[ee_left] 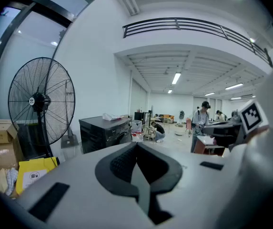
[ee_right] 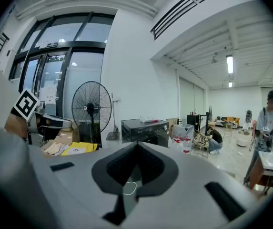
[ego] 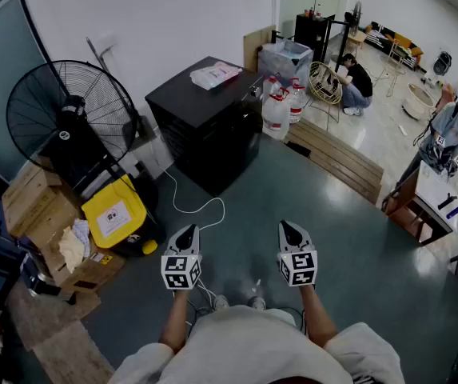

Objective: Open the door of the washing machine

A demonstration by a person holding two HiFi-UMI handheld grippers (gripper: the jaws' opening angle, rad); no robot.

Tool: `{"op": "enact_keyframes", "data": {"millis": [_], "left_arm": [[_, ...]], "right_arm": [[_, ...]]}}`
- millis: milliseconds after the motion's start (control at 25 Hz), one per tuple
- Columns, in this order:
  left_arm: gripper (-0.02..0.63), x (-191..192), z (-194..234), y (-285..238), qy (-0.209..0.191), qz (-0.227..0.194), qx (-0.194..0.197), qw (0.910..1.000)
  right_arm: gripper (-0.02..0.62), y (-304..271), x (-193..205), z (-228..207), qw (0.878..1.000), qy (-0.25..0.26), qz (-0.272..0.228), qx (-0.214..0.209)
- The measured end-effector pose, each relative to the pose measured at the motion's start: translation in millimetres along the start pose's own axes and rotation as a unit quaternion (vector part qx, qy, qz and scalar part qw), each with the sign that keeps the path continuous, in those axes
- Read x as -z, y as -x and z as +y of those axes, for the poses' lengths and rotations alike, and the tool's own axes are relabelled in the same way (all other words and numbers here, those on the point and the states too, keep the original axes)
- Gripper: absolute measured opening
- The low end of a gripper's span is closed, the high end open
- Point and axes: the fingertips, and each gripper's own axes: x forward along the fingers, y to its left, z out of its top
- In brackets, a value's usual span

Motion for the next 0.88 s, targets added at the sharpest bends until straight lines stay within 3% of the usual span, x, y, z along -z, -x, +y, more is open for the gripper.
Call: {"op": "enact_keyframes", "data": {"millis": [880], "left_arm": [[0.008,15.9,-55.0,-20.5,0.008,0.011,-0.018,0.9997]], "right_arm": [[-0.002,10.0,20.3,-44.2,1.0,0.012,0.003,-0.026]]}}
